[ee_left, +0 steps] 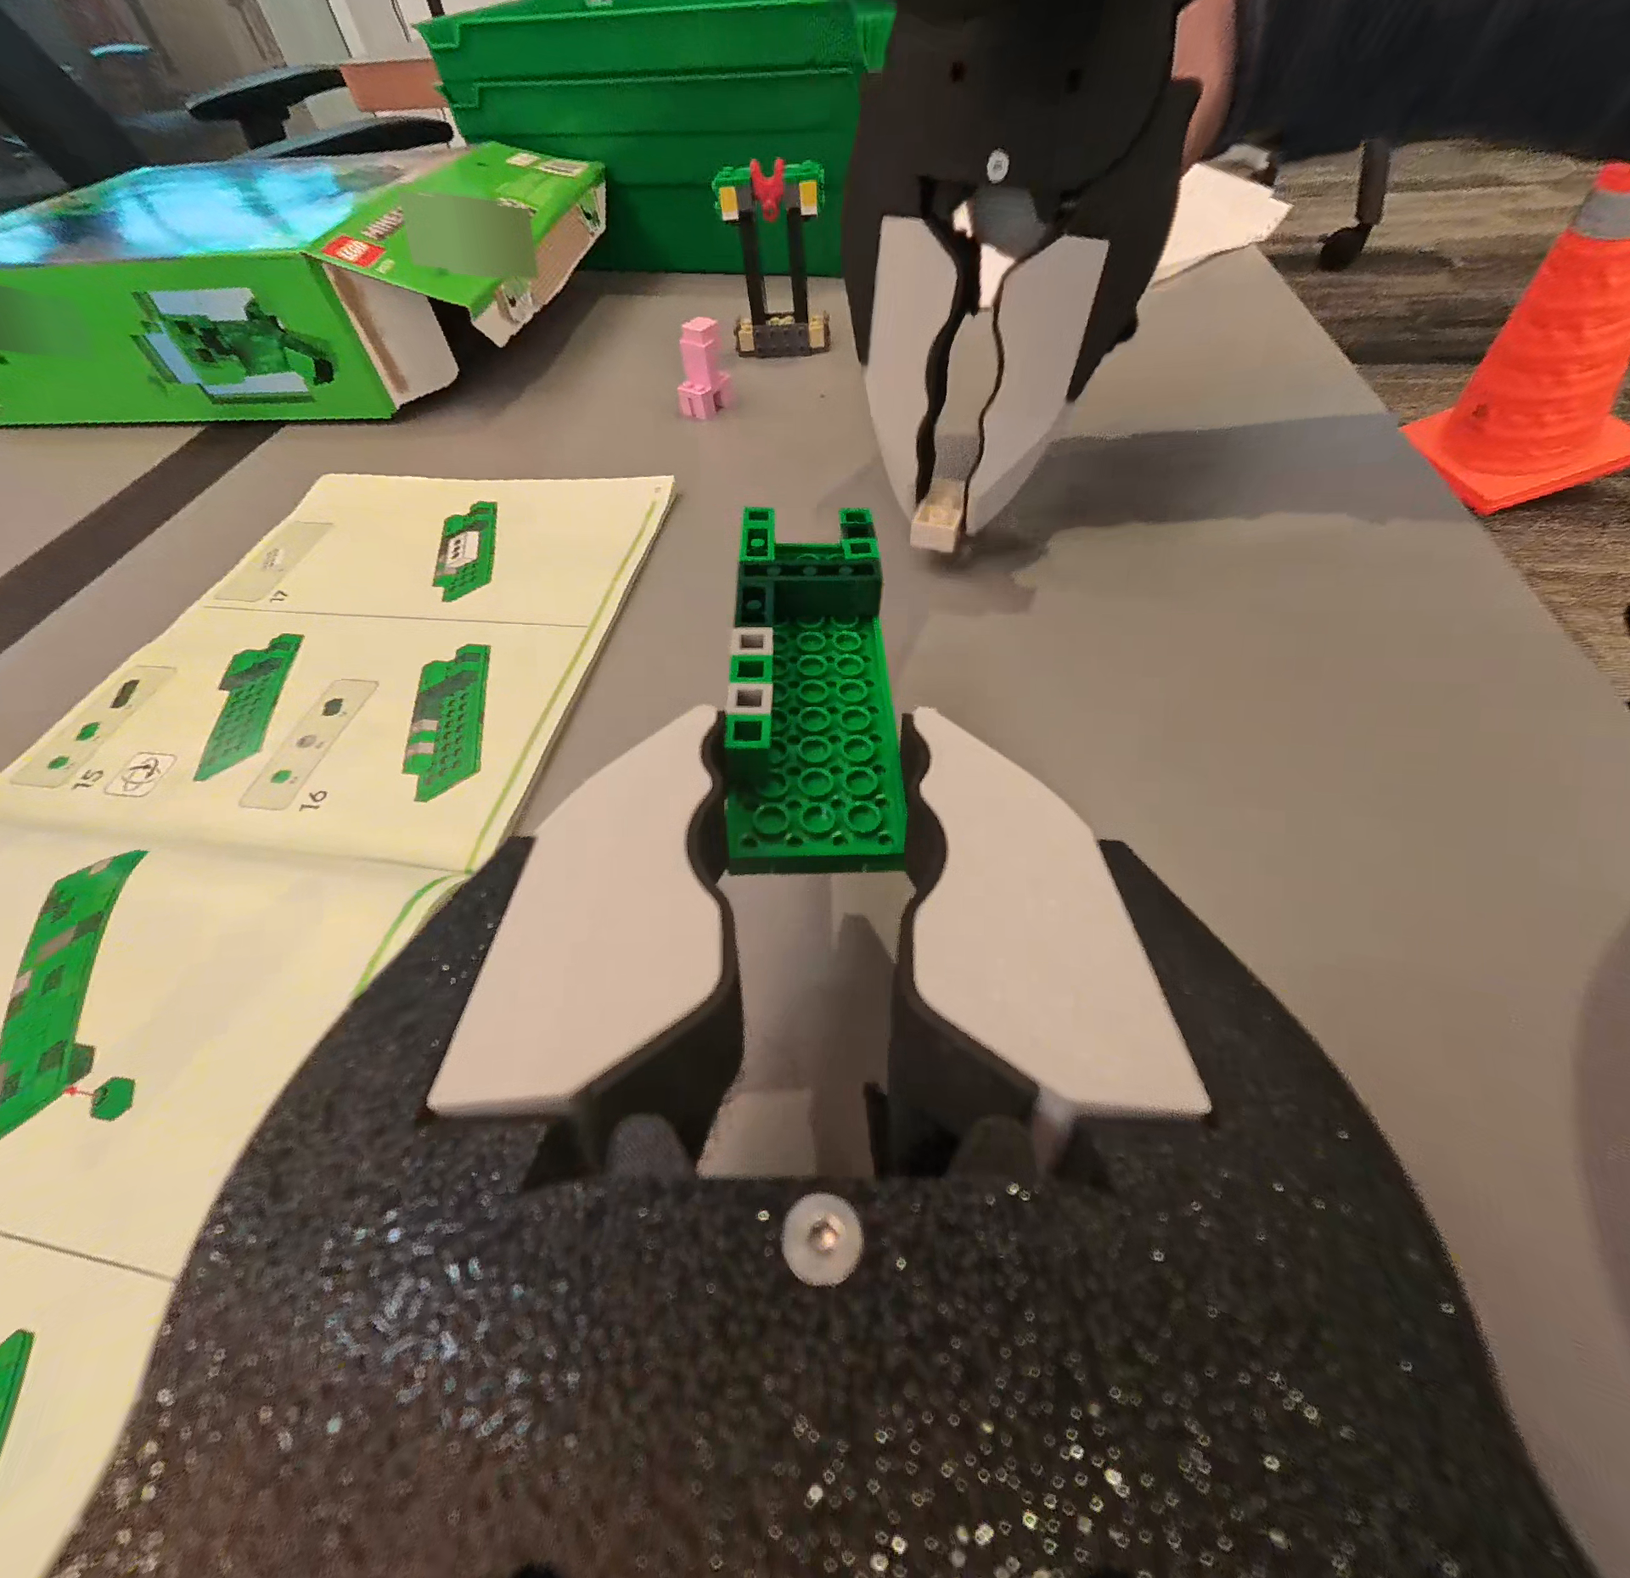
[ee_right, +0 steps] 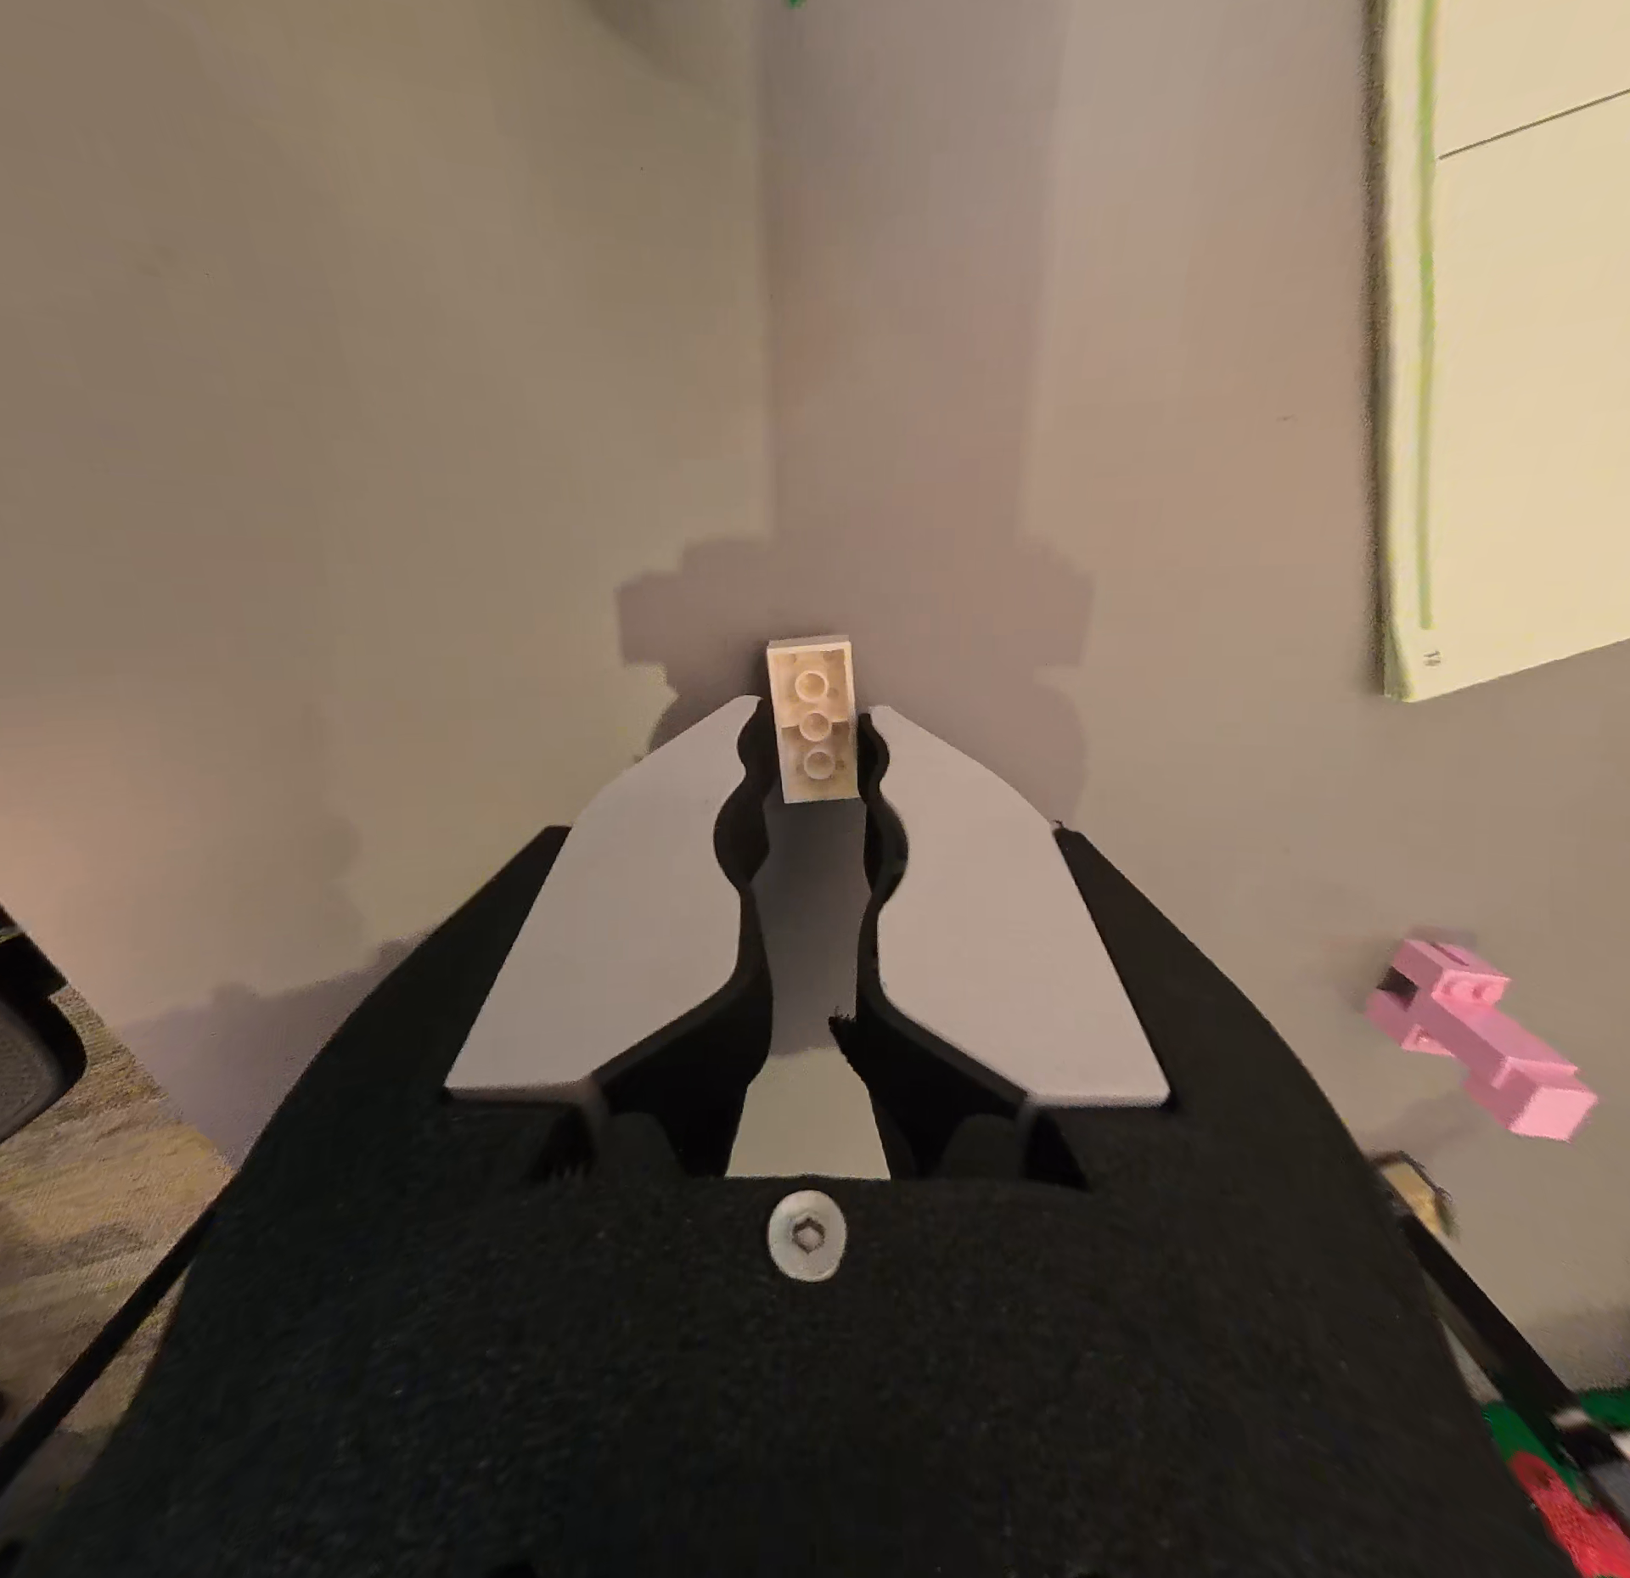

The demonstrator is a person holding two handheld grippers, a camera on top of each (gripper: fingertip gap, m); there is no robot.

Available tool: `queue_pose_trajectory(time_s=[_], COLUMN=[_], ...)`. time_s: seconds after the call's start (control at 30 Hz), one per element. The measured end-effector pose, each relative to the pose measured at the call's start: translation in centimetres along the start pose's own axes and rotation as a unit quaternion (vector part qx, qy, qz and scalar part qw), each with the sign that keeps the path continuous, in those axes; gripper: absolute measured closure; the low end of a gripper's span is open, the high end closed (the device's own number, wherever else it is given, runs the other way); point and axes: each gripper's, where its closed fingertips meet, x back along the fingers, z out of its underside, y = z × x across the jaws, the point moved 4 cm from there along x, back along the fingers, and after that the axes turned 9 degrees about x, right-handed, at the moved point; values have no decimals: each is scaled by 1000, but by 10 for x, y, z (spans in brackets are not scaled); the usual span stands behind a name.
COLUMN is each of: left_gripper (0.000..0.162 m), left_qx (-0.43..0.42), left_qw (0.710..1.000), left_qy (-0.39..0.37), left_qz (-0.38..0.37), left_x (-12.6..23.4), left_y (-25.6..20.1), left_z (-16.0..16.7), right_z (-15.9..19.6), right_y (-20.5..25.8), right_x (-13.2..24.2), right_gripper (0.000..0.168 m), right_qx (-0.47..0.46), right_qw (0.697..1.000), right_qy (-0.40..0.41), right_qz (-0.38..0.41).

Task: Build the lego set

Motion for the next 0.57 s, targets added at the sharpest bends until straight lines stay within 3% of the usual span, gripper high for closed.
queue_pose_trajectory(time_s=[0.03,0.2,0.27,0.4,0.57], left_gripper=[126,126,126,126,126], left_qx=[6,28,31,36,57], left_qw=[1000,999,998,997,996], left_qy=[1,11,19,30,26], left_qz=[6,38,46,55,62], left_x=[0,-1,-3,-4,-3], left_y=[0,-5,-6,-8,-7], left_z=[0,1,2,4,3], right_z=[-4,-70,-97,-131,-137], right_y=[-1,-3,-1,3,-1], right_x=[5,49,57,53,37], right_gripper=[151,151,151,151,151], right_qx=[3,51,89,148,179], right_qw=[1000,986,979,978,981], right_qy=[-10,-160,-181,-150,-75], right_qz=[6,23,21,7,9])
